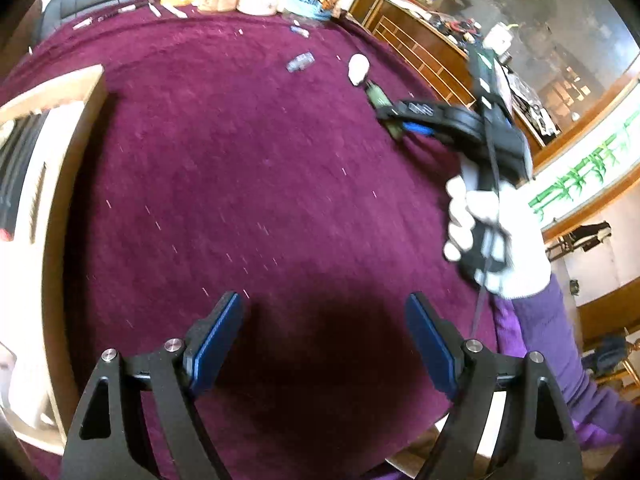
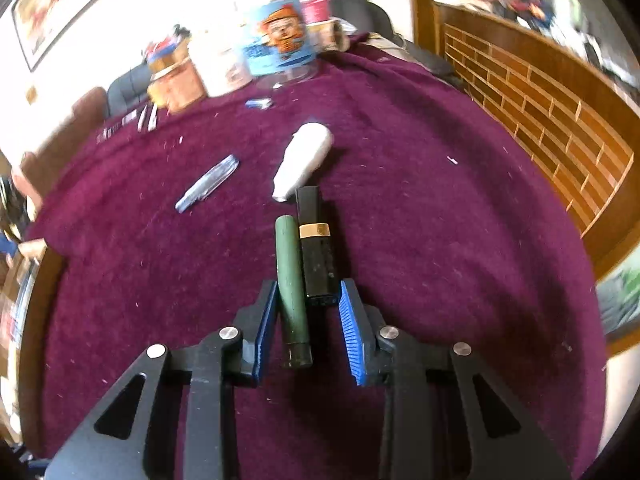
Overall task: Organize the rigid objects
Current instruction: 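Grasp the green tube and black tube together with the right gripper, then grasp the clear blue pen with left while right holds the green and black tubes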
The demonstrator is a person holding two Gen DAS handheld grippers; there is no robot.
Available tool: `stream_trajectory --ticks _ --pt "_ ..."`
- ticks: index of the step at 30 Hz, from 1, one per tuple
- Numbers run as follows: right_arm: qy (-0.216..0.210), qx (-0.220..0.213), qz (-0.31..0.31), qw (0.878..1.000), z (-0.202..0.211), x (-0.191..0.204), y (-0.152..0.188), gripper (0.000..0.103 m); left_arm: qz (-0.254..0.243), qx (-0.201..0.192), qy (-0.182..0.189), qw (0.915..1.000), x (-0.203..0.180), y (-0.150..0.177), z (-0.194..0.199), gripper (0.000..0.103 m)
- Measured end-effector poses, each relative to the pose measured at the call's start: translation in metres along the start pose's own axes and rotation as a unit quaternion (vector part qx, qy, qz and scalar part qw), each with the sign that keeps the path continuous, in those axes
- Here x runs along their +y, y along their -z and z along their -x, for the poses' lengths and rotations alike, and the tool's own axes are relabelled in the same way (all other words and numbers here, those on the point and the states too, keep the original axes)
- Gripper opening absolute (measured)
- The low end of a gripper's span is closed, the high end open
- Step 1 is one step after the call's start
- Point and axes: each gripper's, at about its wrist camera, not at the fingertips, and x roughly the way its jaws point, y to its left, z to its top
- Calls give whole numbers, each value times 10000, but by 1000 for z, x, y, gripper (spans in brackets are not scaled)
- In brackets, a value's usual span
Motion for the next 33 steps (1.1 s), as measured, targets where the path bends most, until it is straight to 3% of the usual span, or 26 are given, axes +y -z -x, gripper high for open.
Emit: stream_trajectory --ticks 4,8,14,19,25,33 --pt "-731 7 -718 9947 1 -27 -2 28 -112 -283 -221 9993 4 -33 -2 79" --pt "-1105 15 -1034 9885 -3 -38 -5 28 -265 -414 -385 9980 0 -73 -20 78" --pt "-1110 -7 -979 9890 -5 -34 -6 28 -398 -250 -384 9982 -8 -133 -68 78" --pt "-1105 -6 -976 9891 -5 -35 -5 28 -644 -365 -1049 9917 -10 -183 -112 78" --pt "-1115 -4 -995 9888 -6 -36 -7 28 -729 -306 -1370 9874 1 -210 -149 78" --pt "-1137 -7 -1034 9881 -7 -37 -7 28 -740 -327 -1528 9849 2 -231 -171 78"
